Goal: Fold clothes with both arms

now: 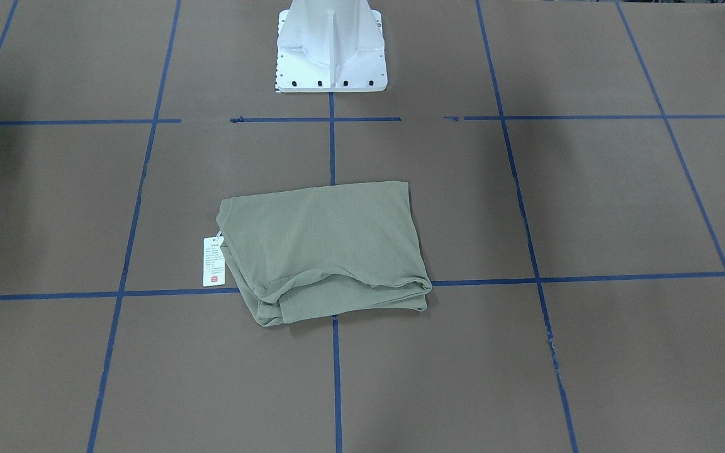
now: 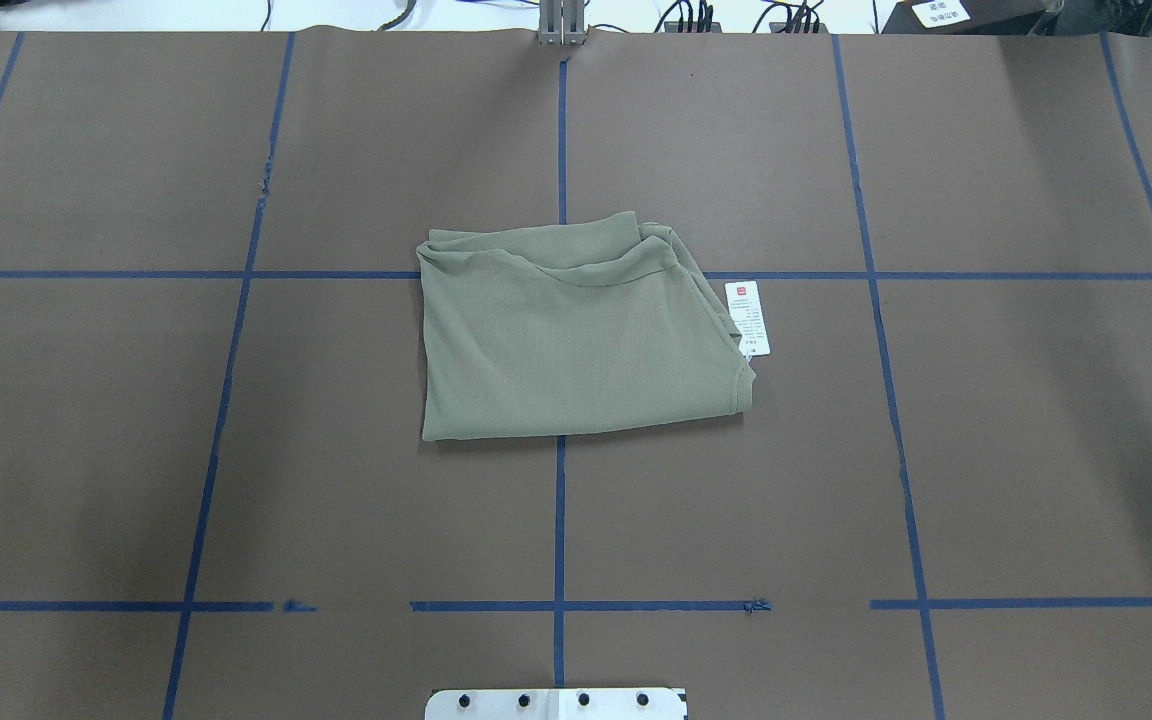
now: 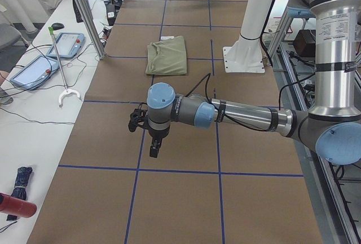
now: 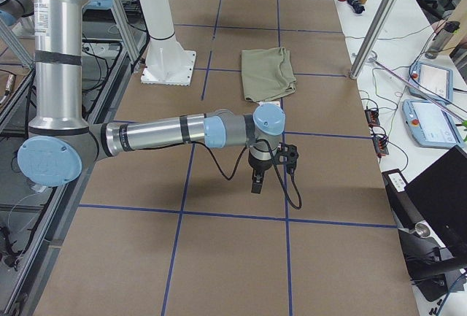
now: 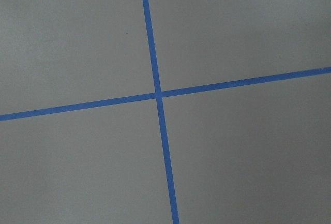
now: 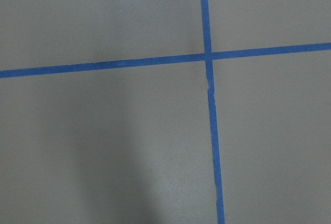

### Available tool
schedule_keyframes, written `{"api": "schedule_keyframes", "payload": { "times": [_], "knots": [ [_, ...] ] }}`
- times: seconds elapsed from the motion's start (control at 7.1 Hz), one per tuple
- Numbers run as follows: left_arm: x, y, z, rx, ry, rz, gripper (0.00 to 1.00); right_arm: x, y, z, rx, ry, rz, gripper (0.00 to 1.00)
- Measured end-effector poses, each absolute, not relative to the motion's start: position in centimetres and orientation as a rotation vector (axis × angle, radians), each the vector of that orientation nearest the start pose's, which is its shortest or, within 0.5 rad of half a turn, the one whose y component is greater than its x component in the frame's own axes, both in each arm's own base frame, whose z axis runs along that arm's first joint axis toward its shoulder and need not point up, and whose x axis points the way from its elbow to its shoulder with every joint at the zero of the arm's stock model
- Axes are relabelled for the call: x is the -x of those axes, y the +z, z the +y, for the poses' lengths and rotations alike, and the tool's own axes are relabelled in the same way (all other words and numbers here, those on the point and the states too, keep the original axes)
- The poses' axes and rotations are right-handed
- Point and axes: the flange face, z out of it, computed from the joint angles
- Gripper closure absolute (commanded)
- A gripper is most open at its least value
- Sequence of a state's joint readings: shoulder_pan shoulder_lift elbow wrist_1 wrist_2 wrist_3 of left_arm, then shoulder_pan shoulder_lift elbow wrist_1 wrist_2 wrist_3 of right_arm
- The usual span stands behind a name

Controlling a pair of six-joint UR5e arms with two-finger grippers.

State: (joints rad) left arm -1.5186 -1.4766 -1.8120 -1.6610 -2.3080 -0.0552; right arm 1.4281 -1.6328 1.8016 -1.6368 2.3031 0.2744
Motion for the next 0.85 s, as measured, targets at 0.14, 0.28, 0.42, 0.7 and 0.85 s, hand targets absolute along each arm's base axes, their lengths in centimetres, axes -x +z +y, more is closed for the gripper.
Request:
{"api": "schedule_keyframes", "payload": {
  "times": [0.14,0.28,0.42,0.7,0.85],
  "knots": [
    [4.21,57.59,-46.52,-0.188,0.085,0.746,0.00,0.03,58.43,-47.20,0.055,0.088,-0.736,0.00],
    [4.20,57.57,-46.53,-0.188,0.086,0.746,0.00,0.02,58.52,-47.15,0.057,0.089,-0.734,0.00],
    [4.22,57.66,-46.53,-0.187,0.085,0.745,0.00,0.00,58.71,-47.01,0.061,0.091,-0.734,0.00],
    [4.22,57.95,-46.54,-0.182,0.084,0.743,0.00,-0.03,58.95,-46.84,0.065,0.092,-0.732,0.00],
    [4.23,58.22,-46.54,-0.176,0.081,0.742,0.00,-0.04,59.11,-46.77,0.068,0.094,-0.732,0.00]
  ]
}}
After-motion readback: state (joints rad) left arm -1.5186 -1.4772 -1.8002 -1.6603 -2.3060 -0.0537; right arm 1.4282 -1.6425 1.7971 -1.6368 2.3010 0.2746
